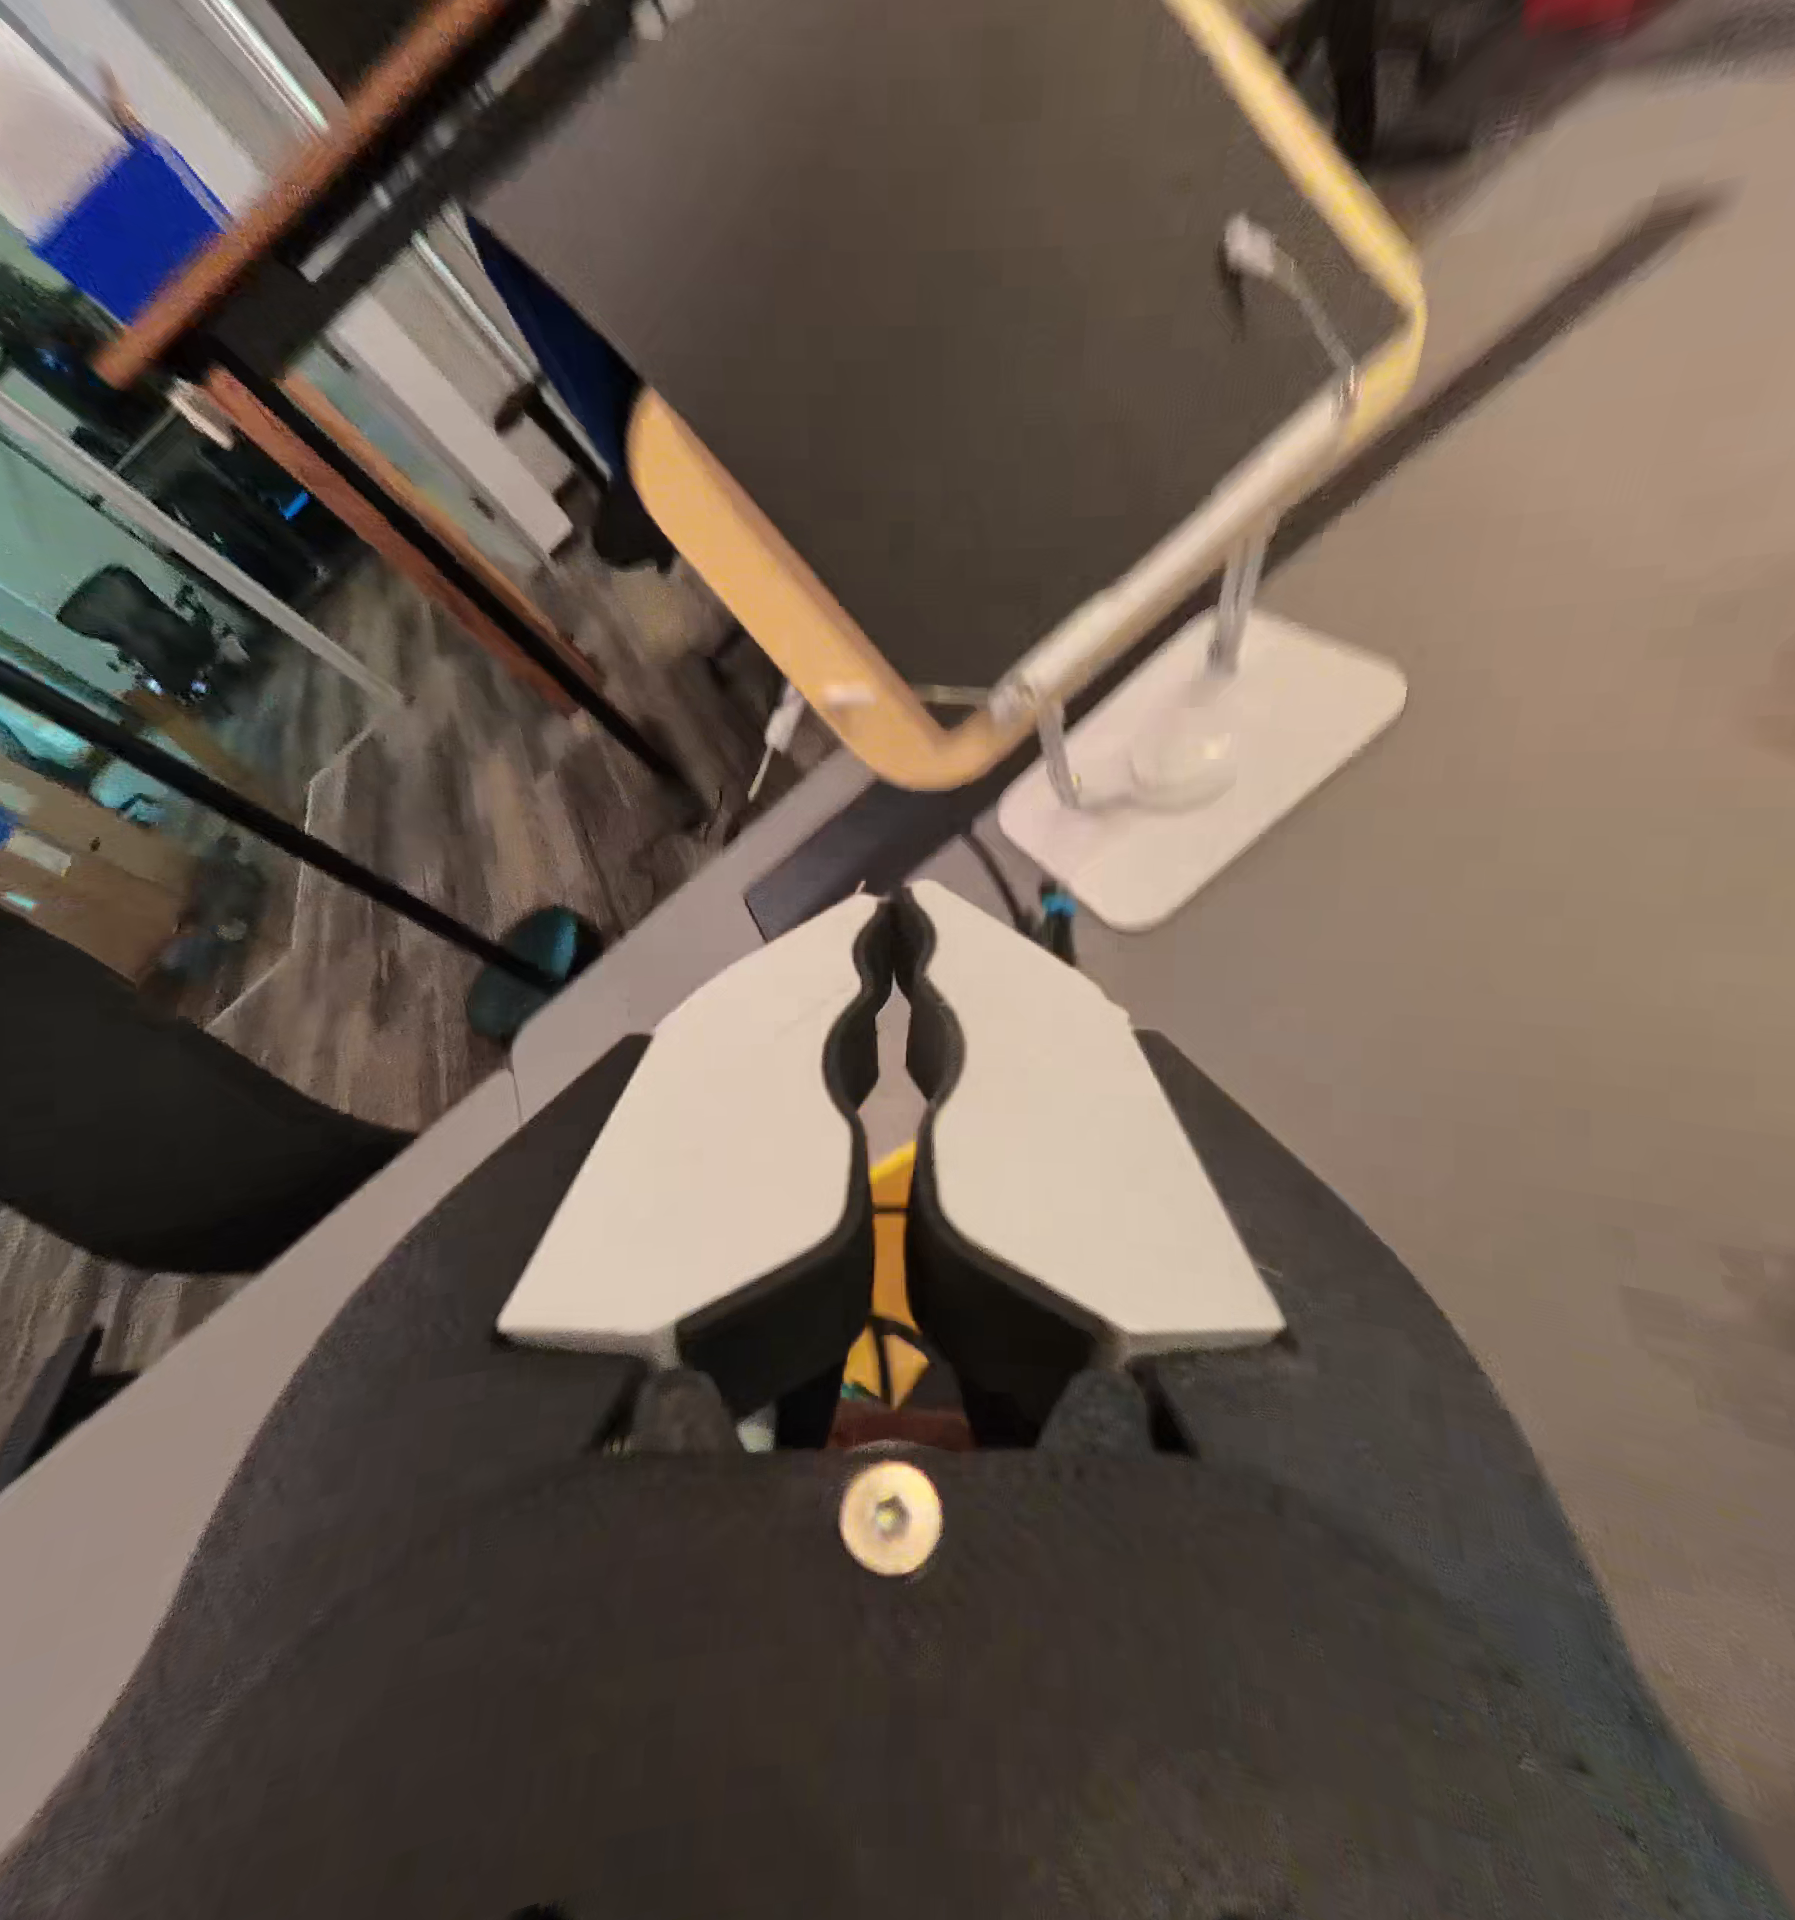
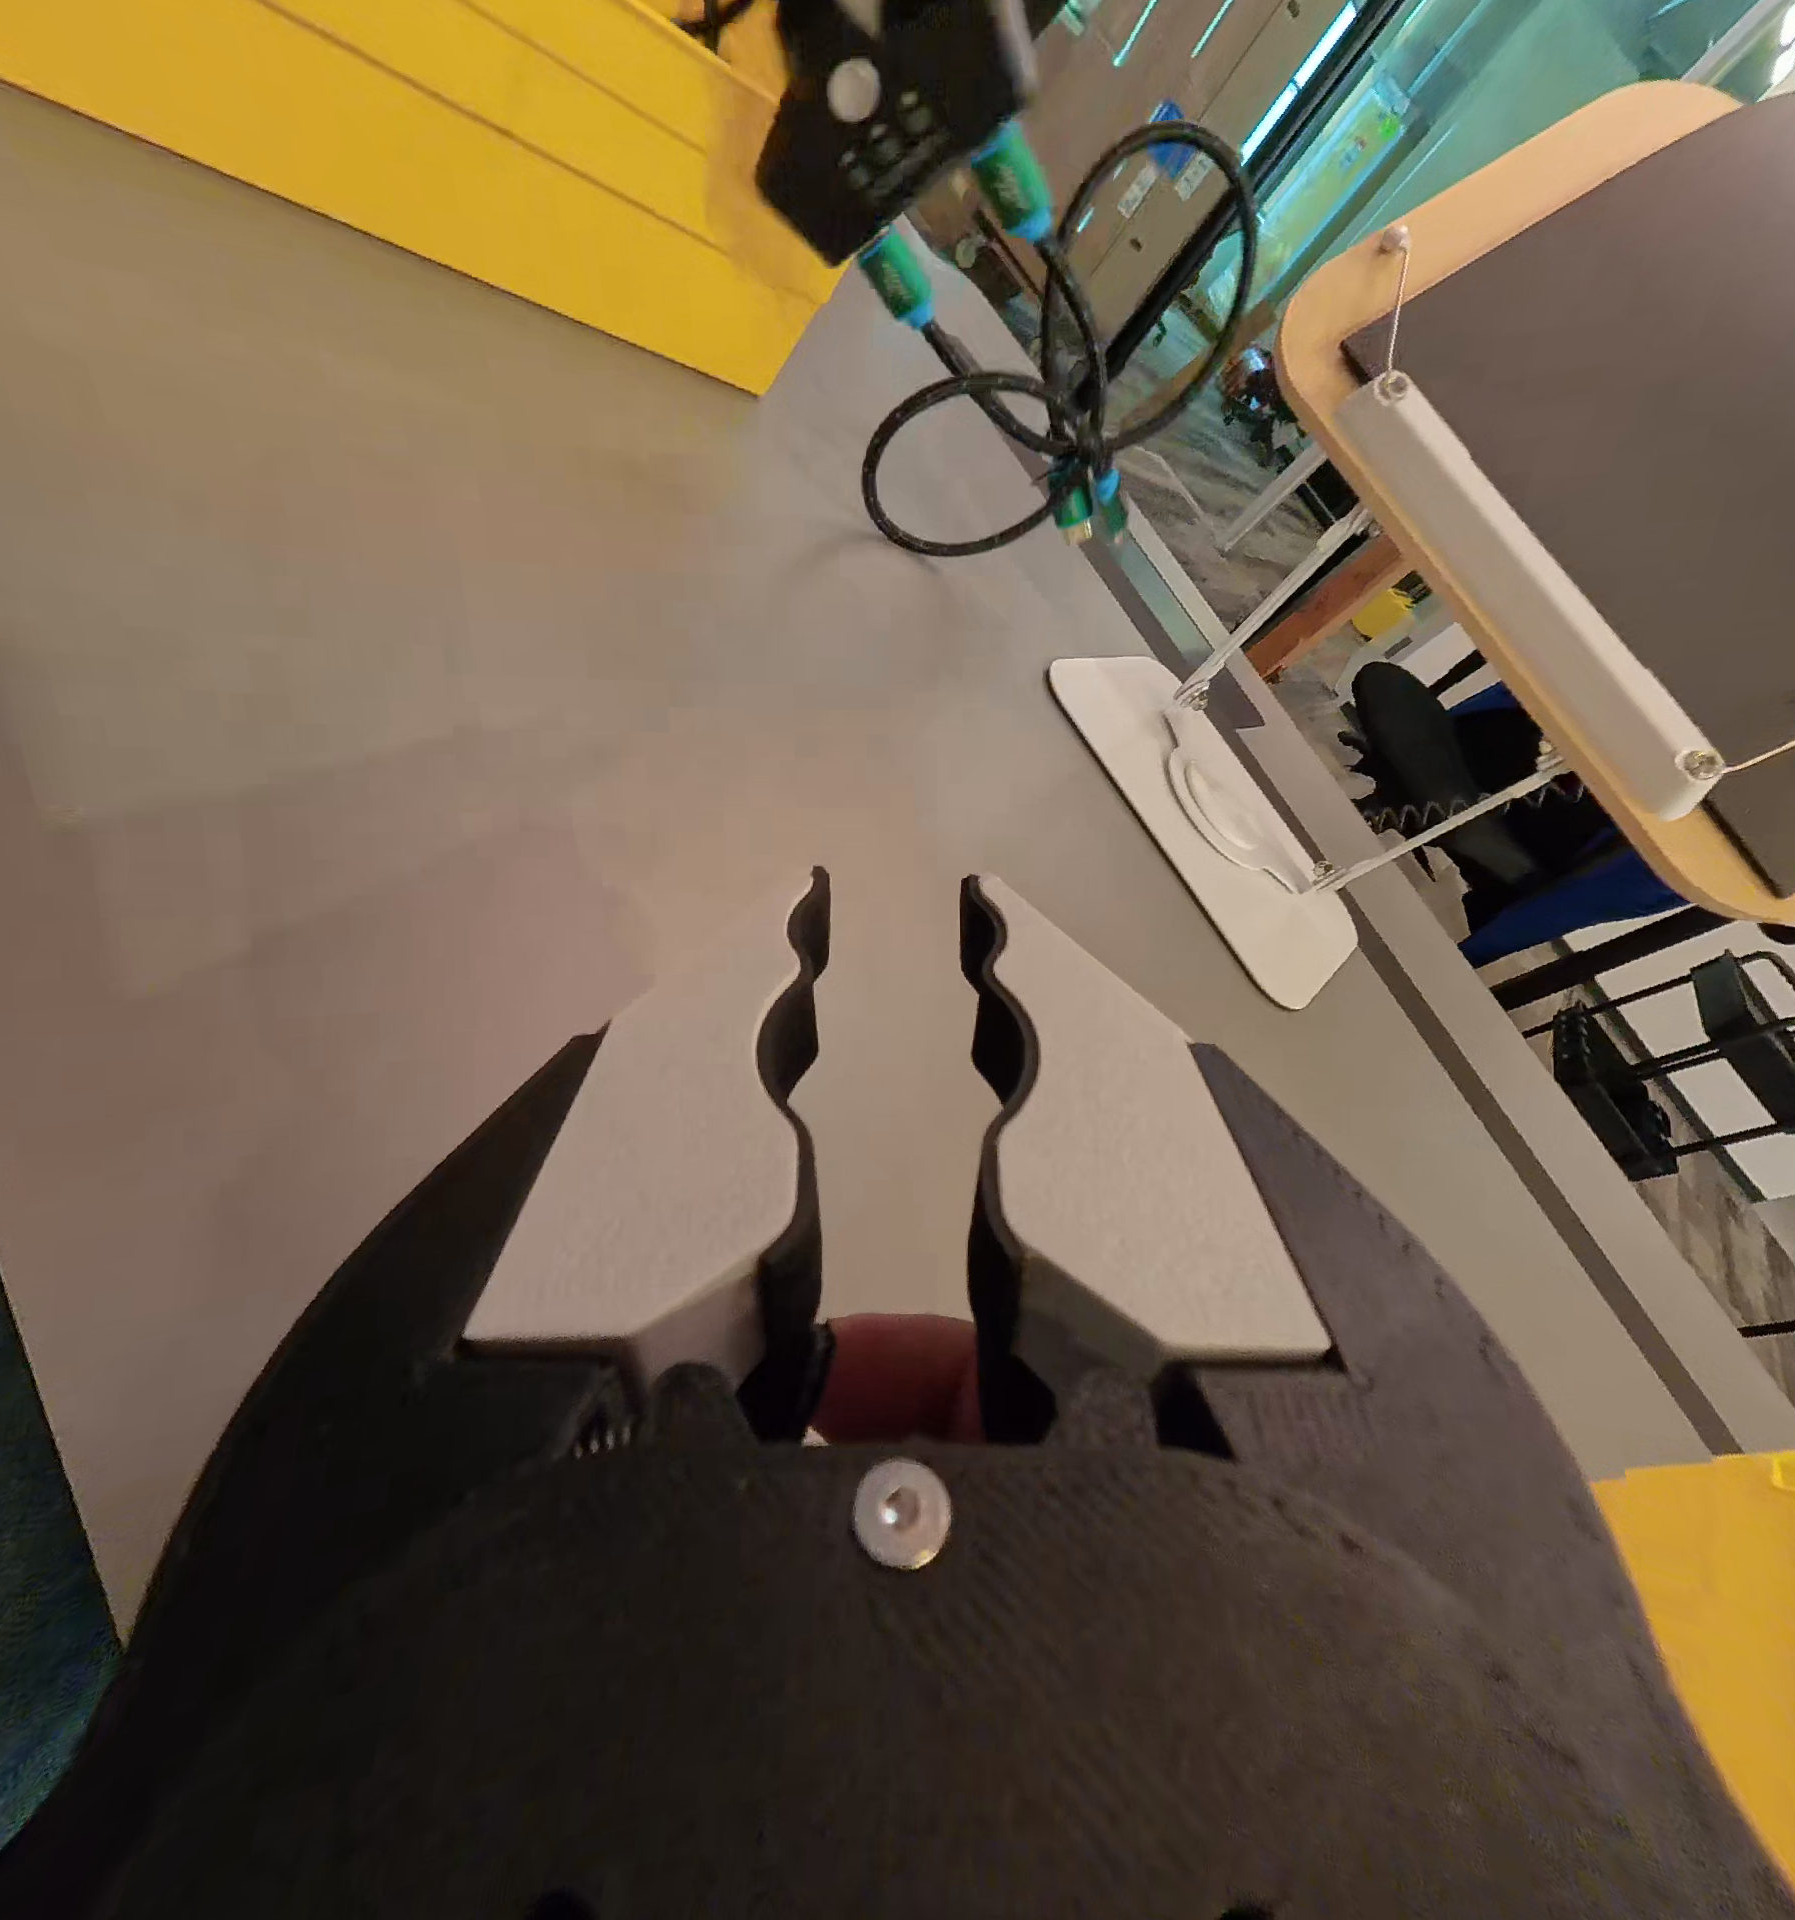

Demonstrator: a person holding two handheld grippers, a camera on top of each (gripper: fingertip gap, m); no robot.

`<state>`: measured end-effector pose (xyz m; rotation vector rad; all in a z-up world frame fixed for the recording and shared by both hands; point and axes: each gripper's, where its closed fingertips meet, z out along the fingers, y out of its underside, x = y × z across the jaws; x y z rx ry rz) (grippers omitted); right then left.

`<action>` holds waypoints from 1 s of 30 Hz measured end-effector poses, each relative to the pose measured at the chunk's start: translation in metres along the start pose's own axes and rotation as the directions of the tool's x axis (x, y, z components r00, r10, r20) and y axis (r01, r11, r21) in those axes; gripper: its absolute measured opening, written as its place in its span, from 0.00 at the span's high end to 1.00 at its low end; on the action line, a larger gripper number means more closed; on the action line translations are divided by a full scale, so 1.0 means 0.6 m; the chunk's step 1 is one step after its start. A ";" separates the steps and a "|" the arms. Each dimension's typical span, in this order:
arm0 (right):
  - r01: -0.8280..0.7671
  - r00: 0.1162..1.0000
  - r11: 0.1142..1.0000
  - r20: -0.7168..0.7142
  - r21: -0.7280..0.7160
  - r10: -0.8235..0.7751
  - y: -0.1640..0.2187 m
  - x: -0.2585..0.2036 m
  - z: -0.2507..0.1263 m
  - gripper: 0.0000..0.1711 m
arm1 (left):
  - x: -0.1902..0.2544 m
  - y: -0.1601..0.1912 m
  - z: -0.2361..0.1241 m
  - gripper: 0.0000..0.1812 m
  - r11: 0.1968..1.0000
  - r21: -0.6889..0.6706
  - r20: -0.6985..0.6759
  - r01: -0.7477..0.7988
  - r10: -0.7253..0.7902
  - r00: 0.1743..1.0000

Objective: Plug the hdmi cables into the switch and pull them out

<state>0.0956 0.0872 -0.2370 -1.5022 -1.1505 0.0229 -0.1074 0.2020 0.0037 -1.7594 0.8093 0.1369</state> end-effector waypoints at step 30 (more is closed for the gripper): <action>-0.008 0.994 1.000 0.105 0.001 0.008 0.006 -0.068 0.039 0.87 | -0.109 0.389 0.187 0.70 0.544 -0.682 -0.095 -0.488 0.596 0.797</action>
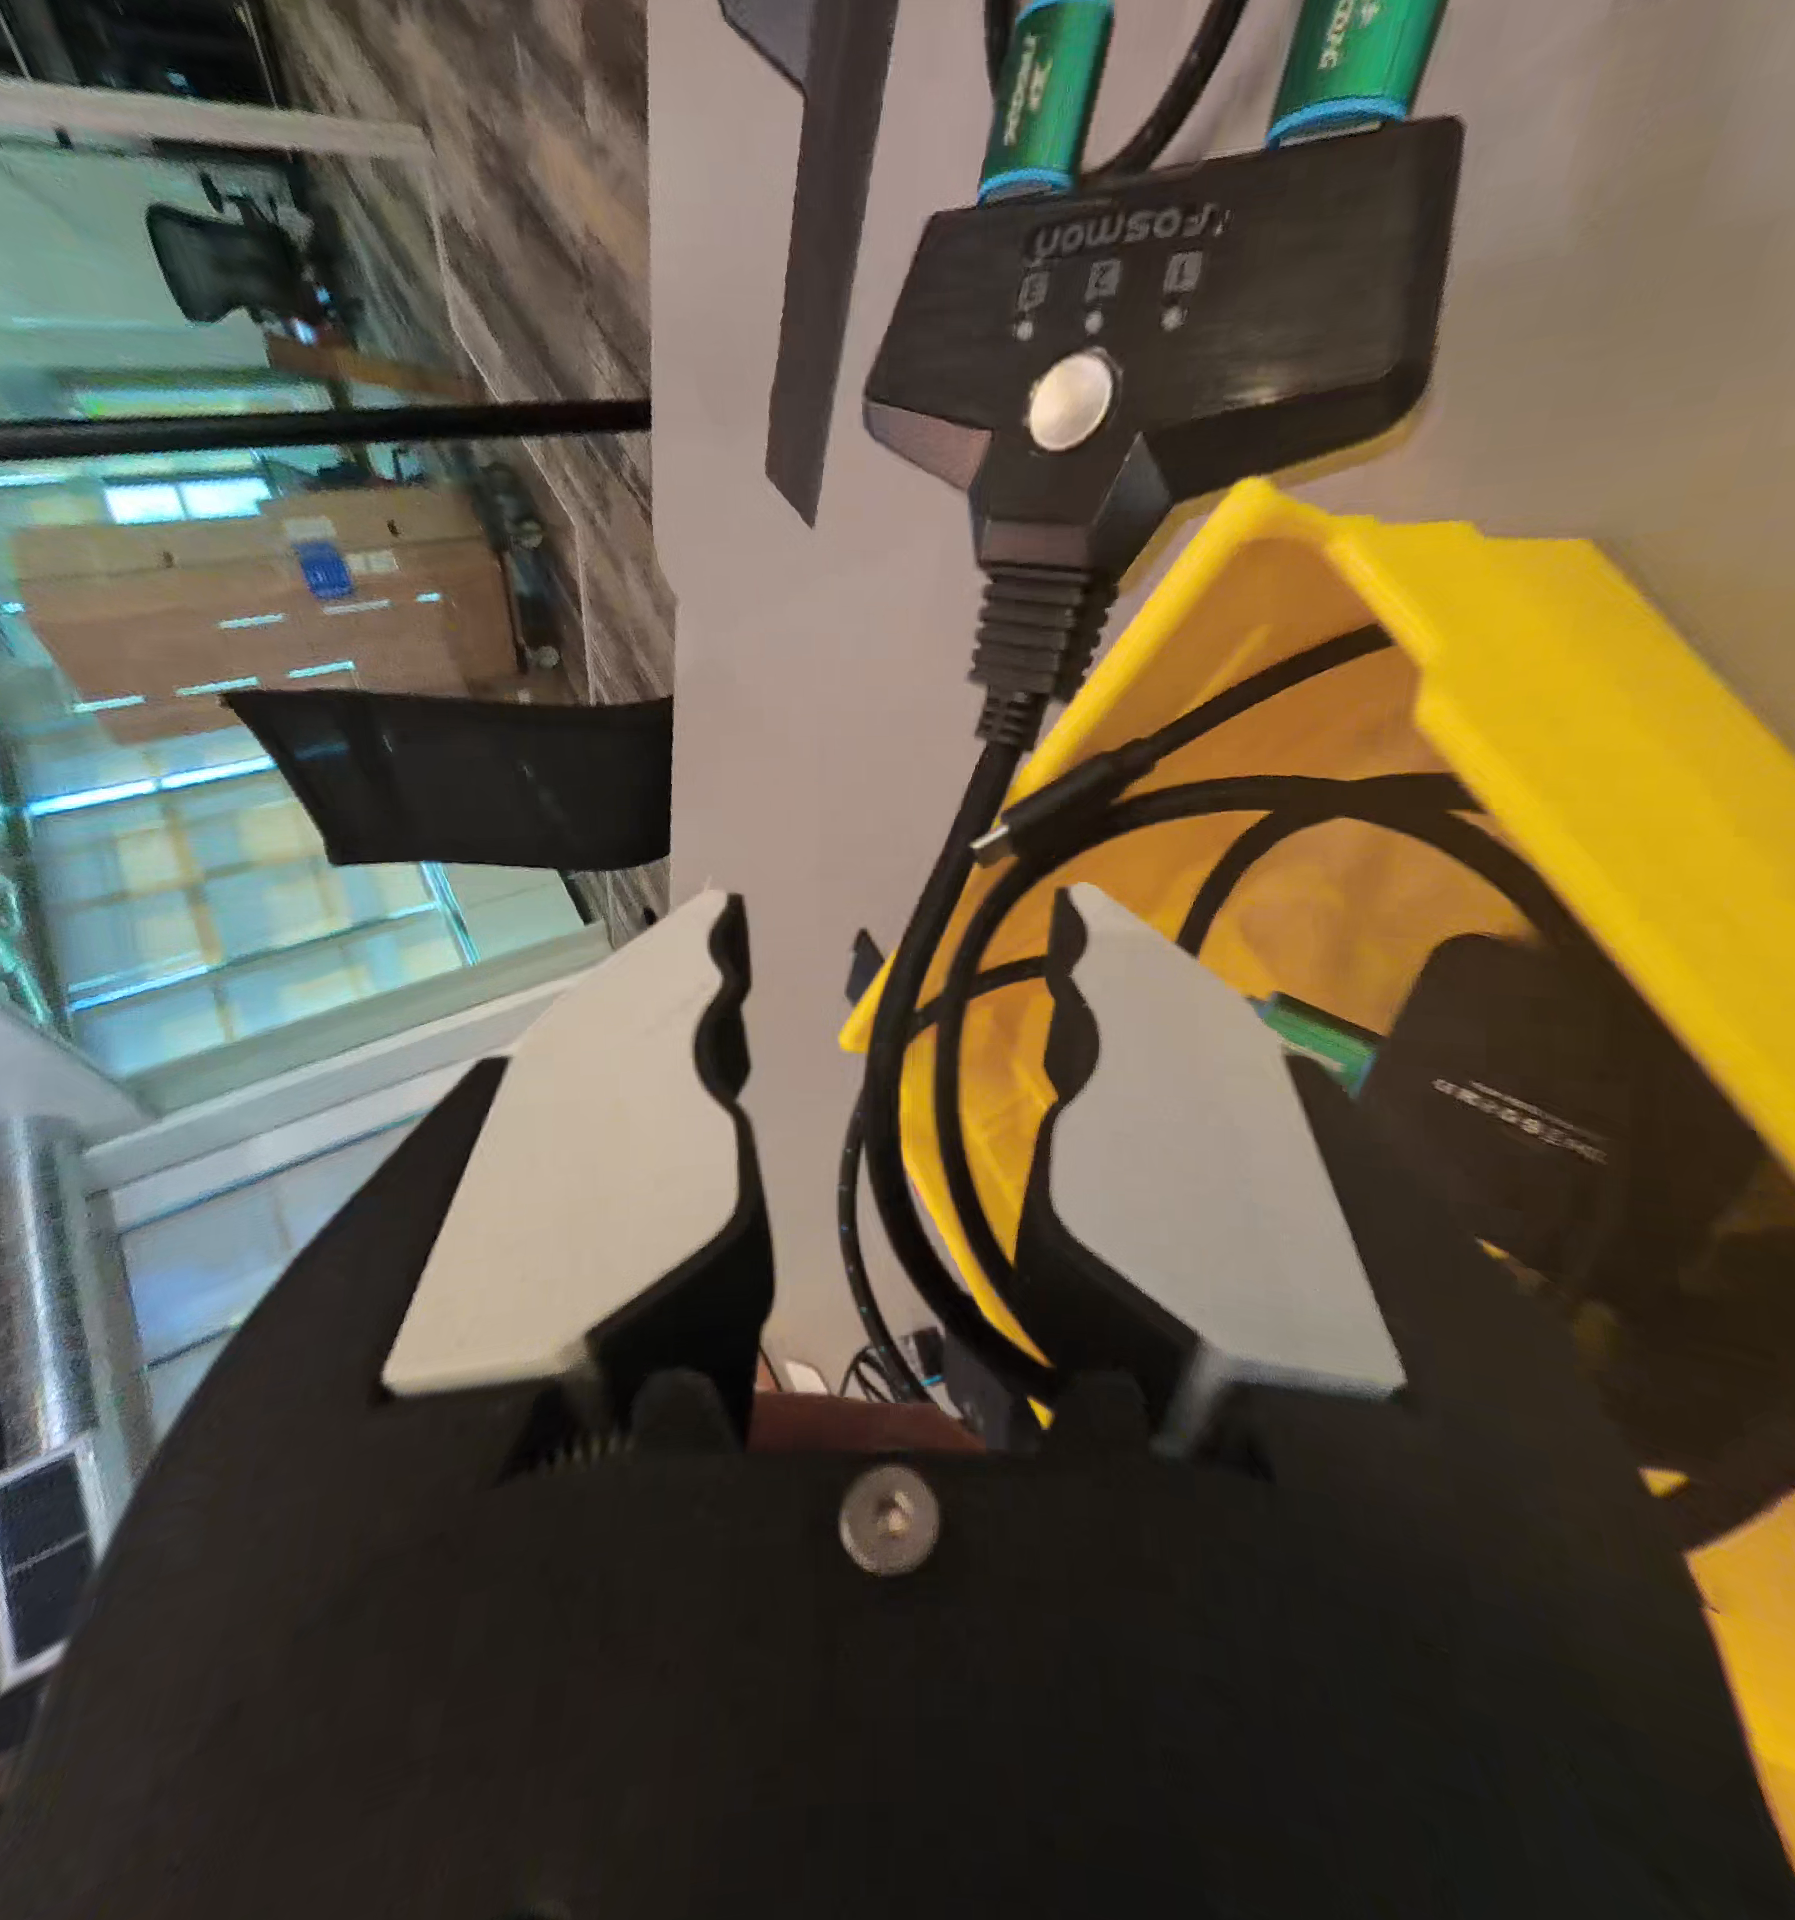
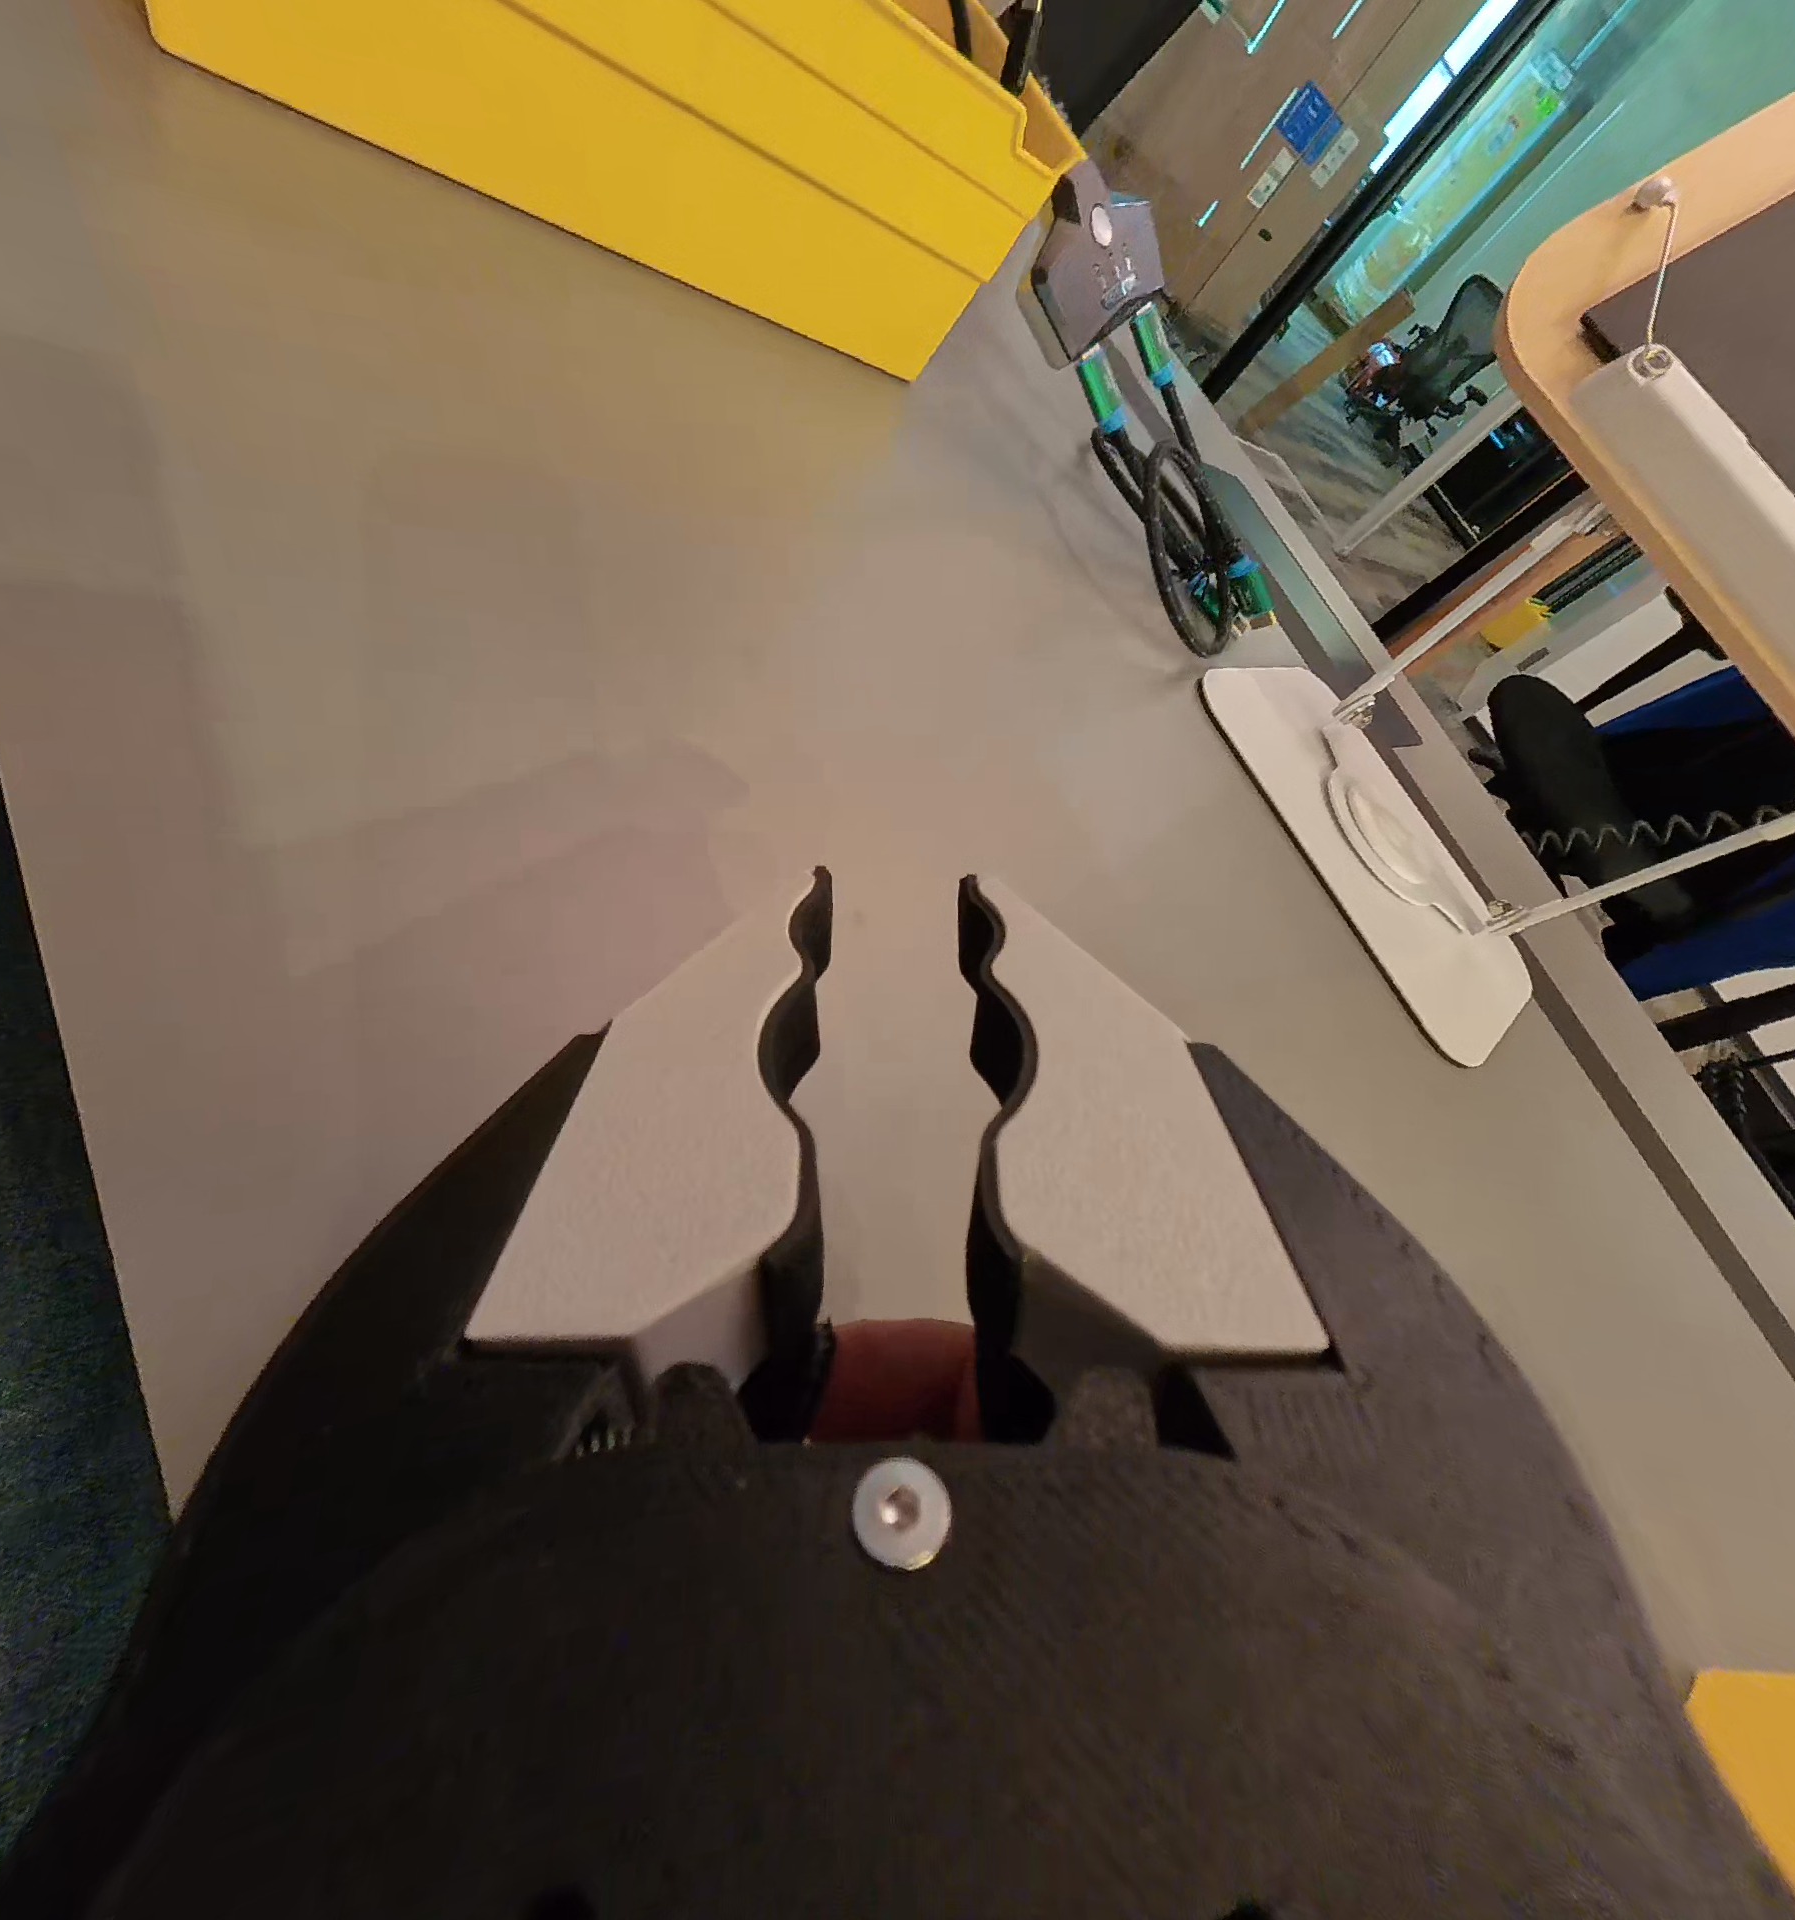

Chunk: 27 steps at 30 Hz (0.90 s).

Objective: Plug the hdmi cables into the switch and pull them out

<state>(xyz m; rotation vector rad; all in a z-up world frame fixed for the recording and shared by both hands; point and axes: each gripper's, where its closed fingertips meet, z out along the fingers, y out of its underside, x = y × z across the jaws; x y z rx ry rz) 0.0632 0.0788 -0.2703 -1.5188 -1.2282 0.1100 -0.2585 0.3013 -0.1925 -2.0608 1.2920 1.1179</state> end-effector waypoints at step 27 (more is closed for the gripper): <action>0.000 1.000 1.000 -0.017 -0.023 0.000 0.019 0.009 0.008 0.88 | -0.189 0.055 -0.100 0.97 0.969 0.103 -0.003 0.224 -0.225 0.974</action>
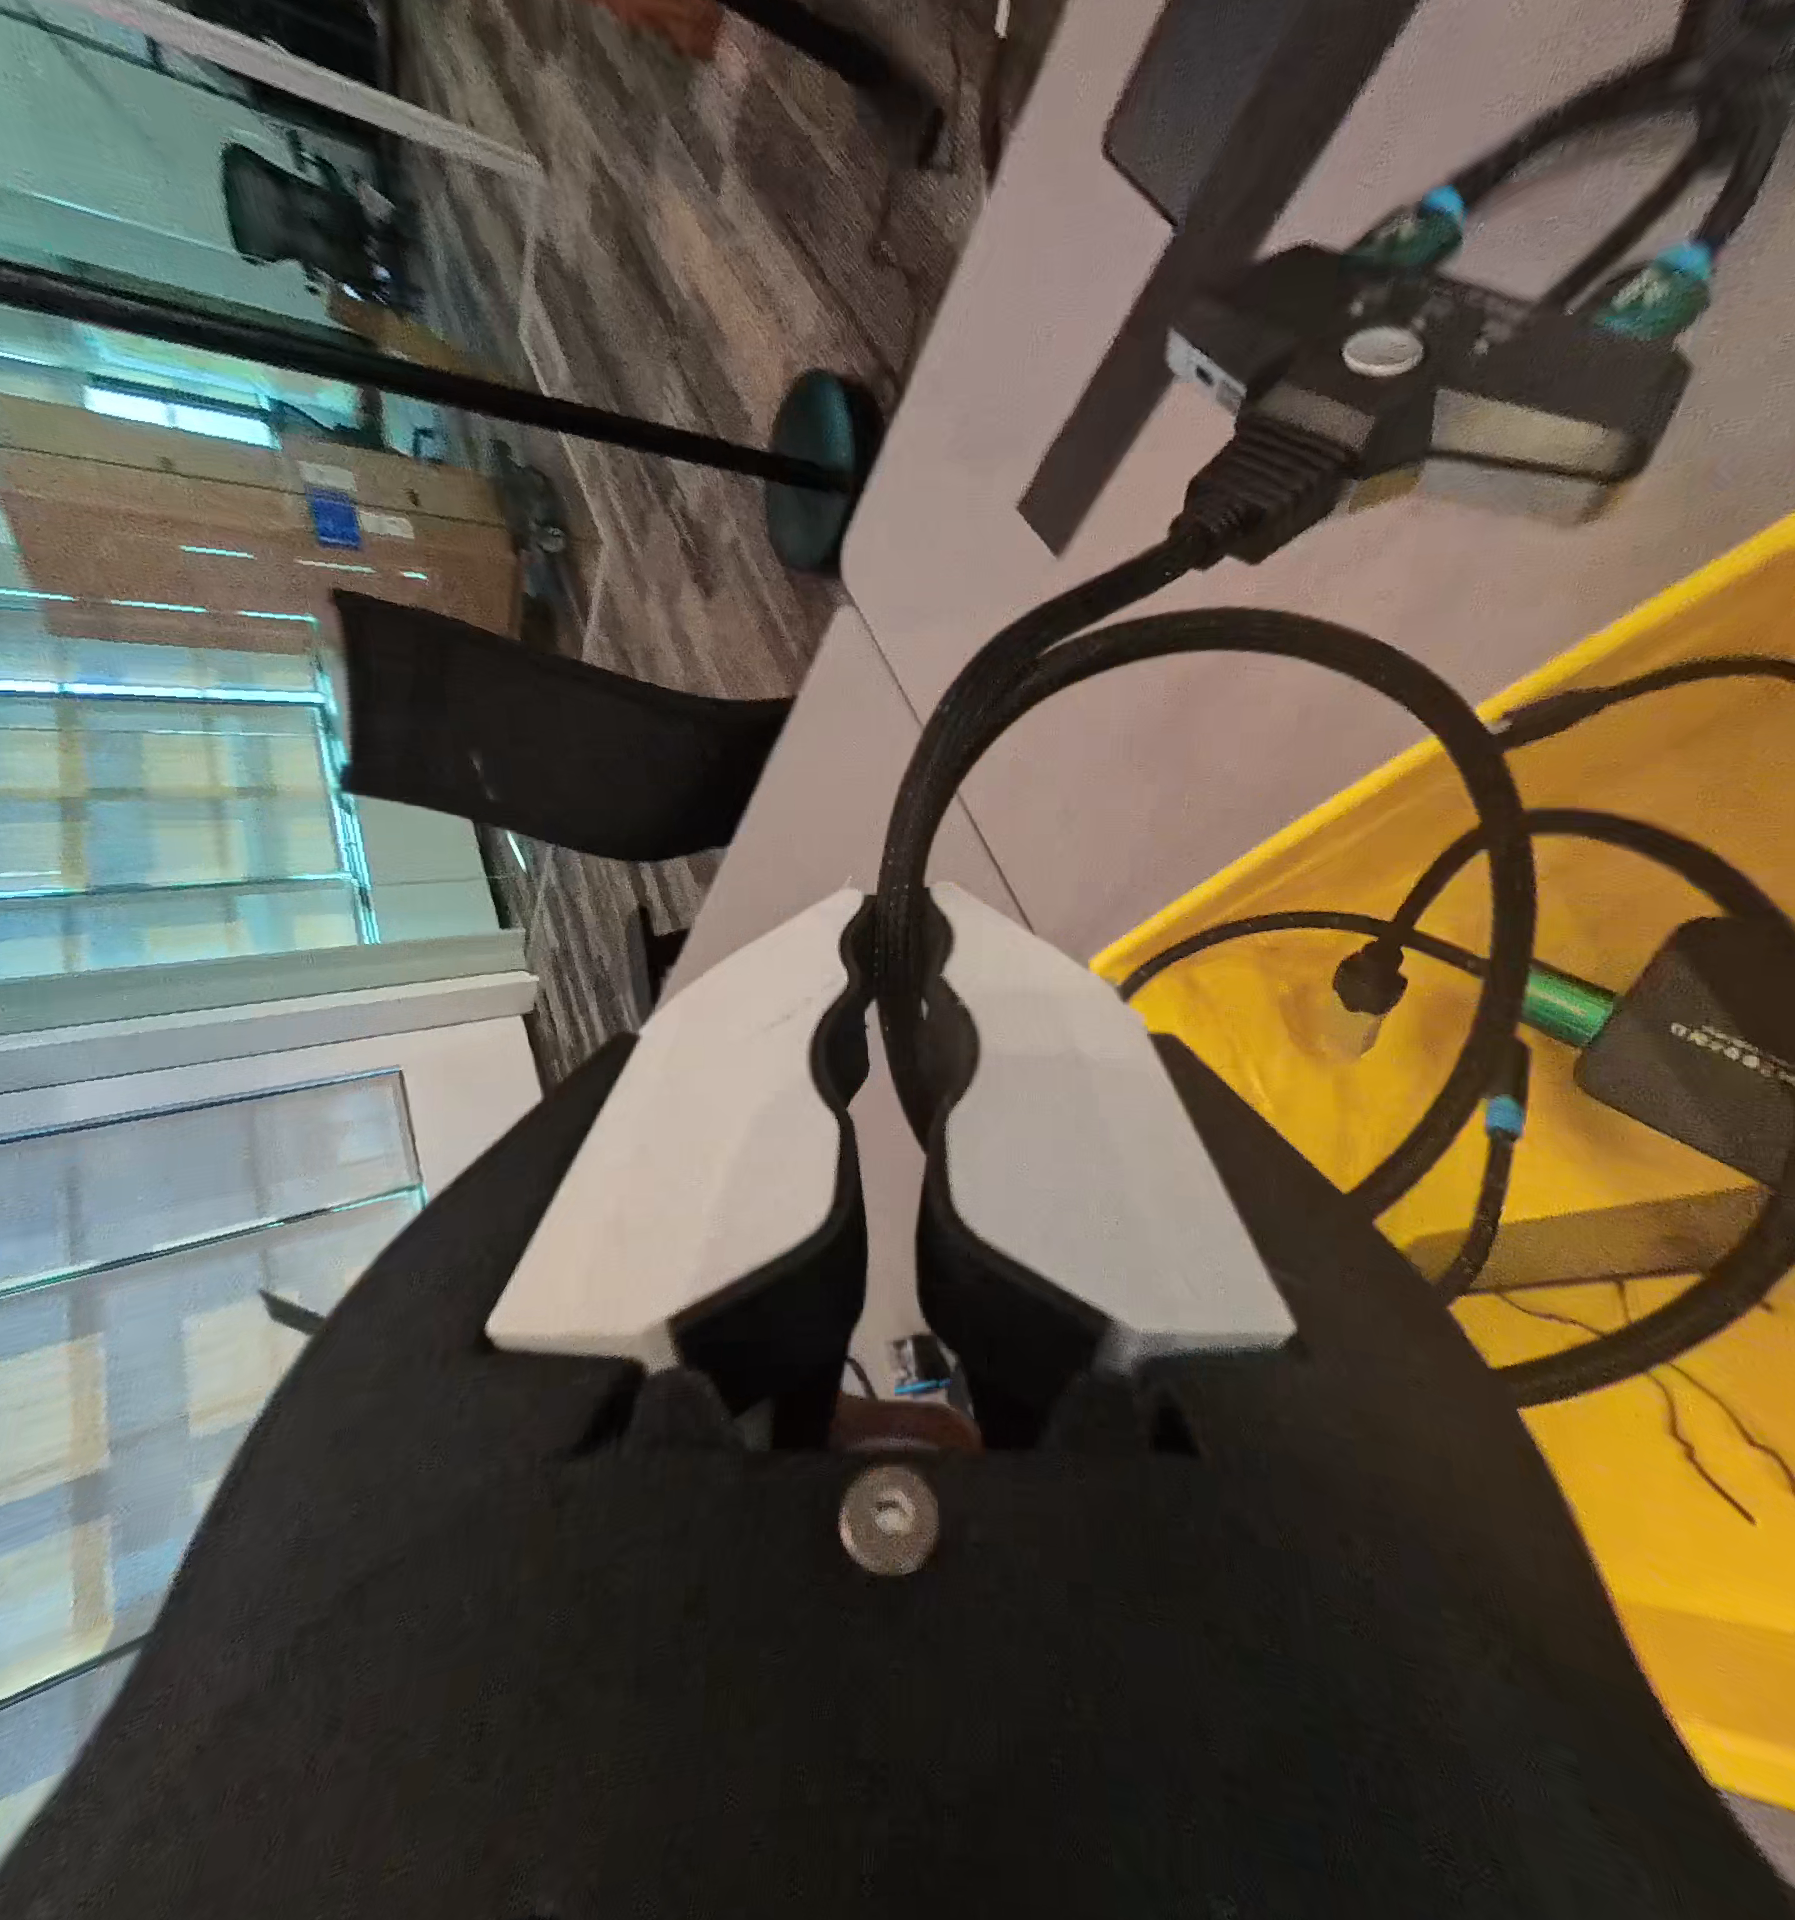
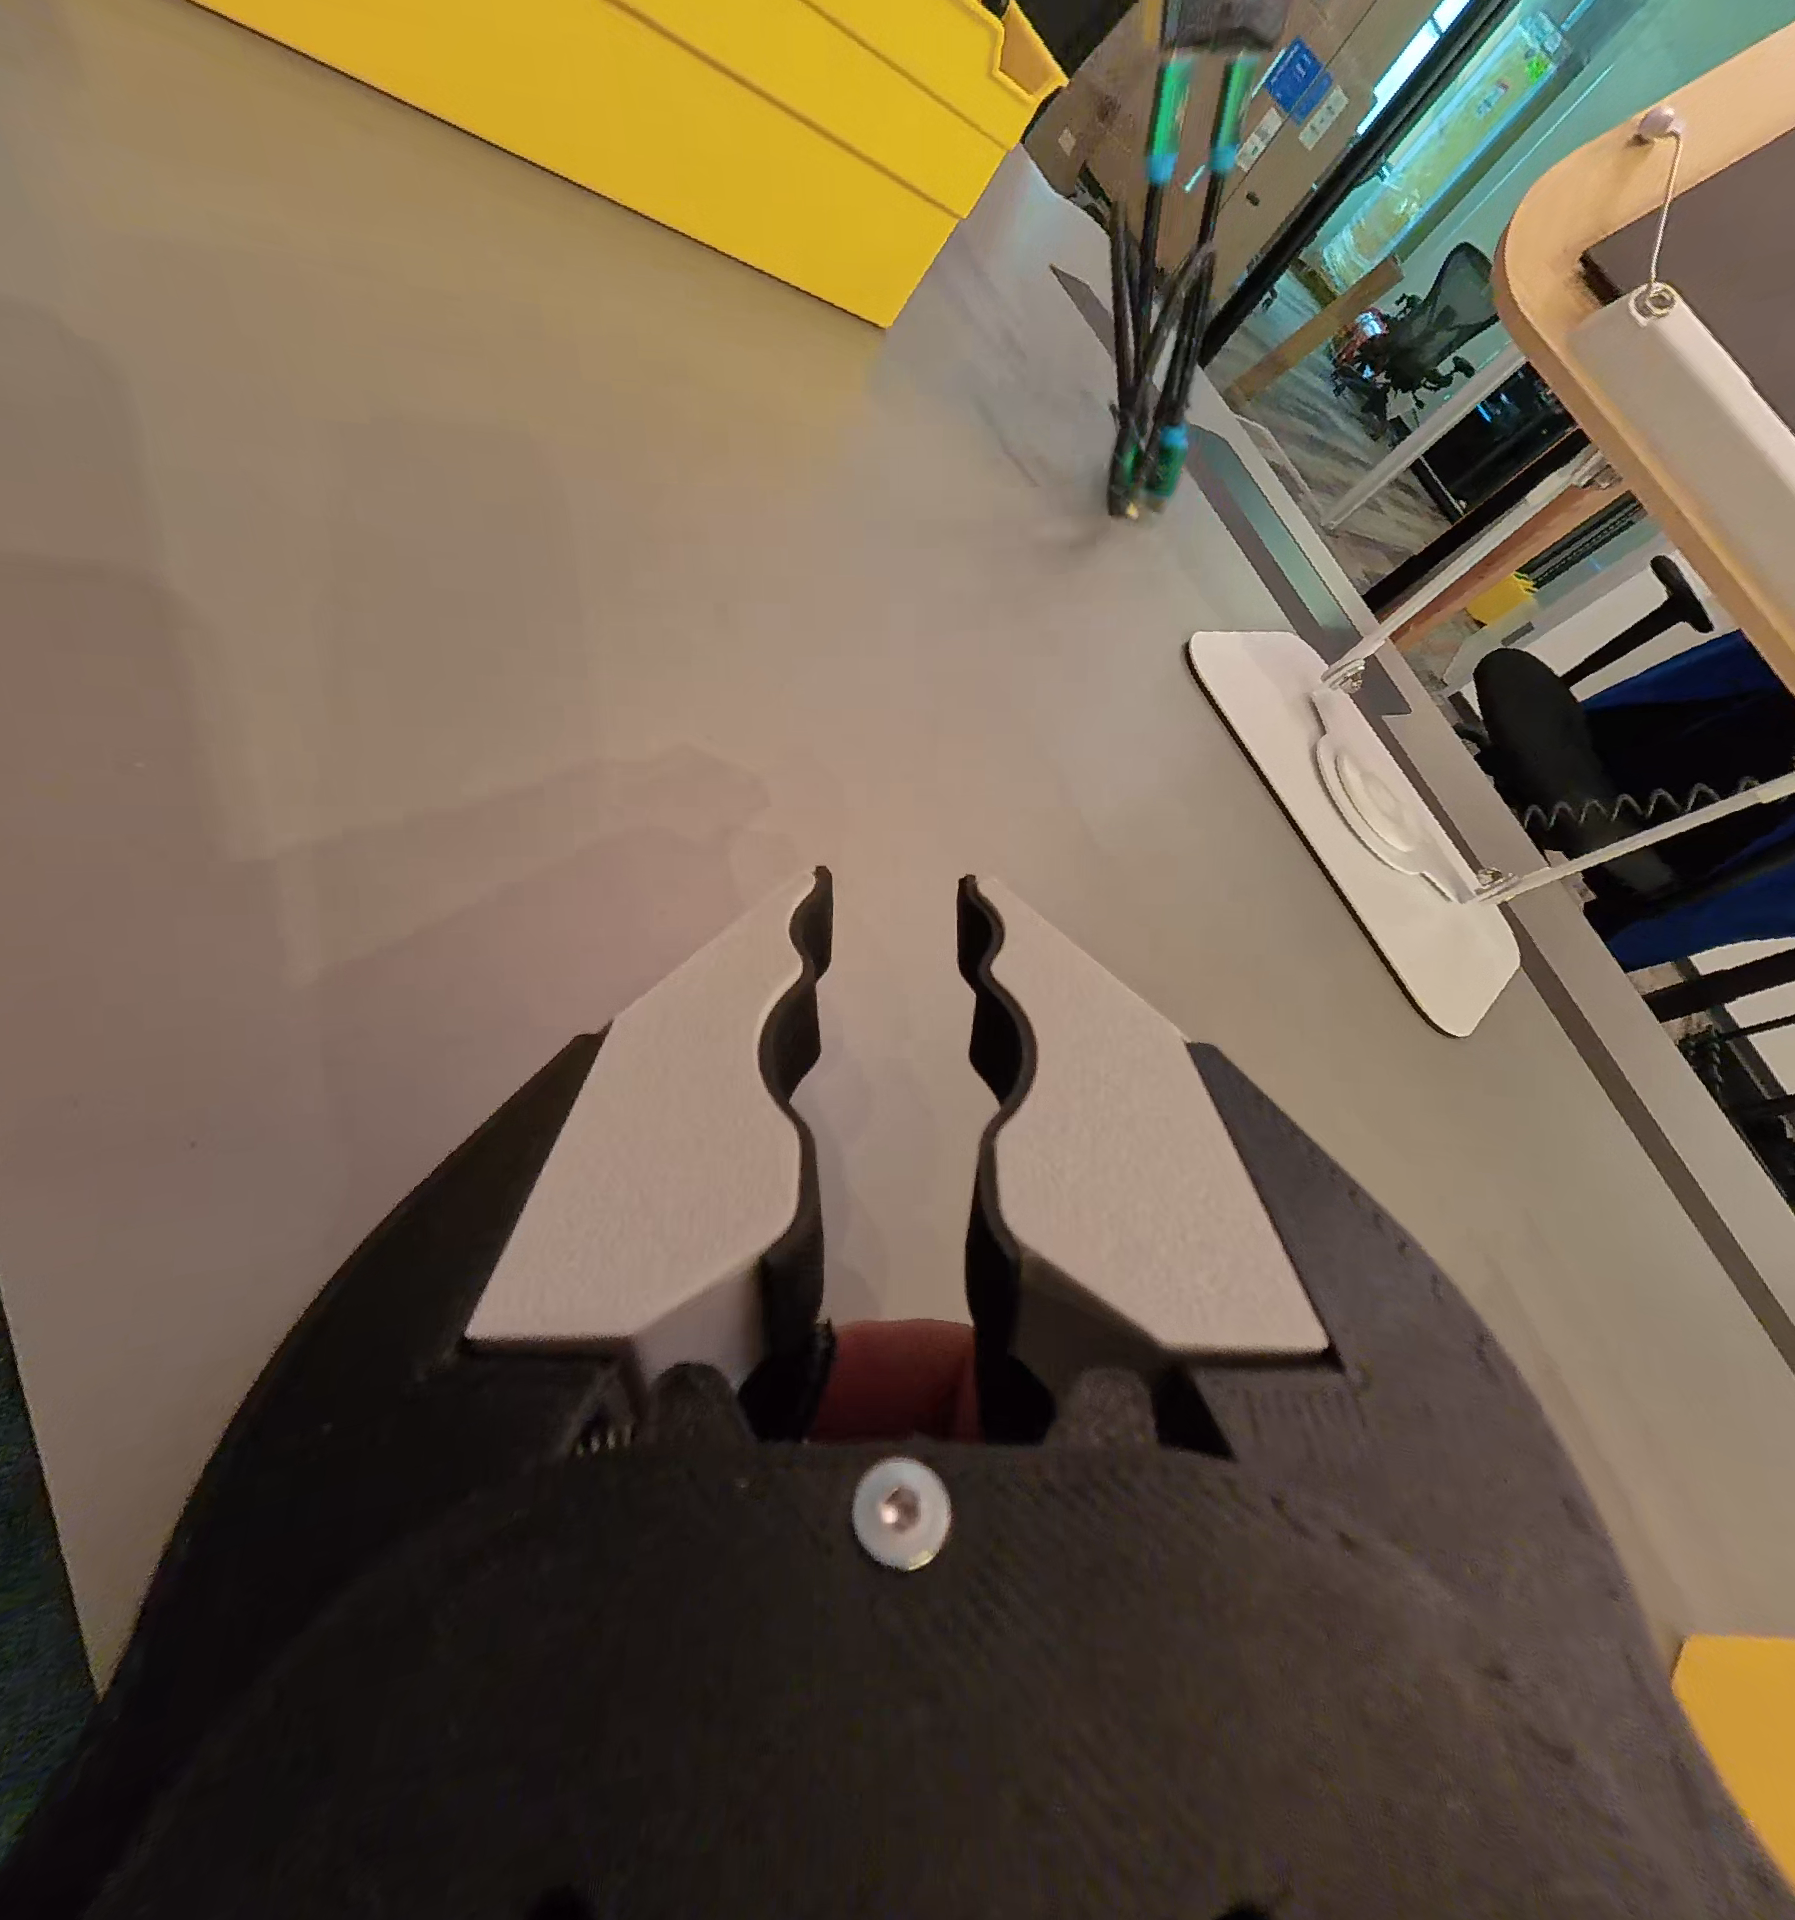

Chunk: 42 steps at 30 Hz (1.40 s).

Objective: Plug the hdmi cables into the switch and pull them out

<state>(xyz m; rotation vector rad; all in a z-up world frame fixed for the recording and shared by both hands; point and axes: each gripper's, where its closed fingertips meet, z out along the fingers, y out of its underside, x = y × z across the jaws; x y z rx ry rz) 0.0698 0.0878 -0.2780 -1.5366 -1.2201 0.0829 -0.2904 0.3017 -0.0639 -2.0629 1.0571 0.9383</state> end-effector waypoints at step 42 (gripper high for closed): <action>-0.059 0.987 0.995 -0.156 -0.075 0.046 0.007 0.135 0.005 0.74 | 0.332 -0.291 -0.222 0.97 0.823 0.519 -0.322 0.231 -0.063 0.945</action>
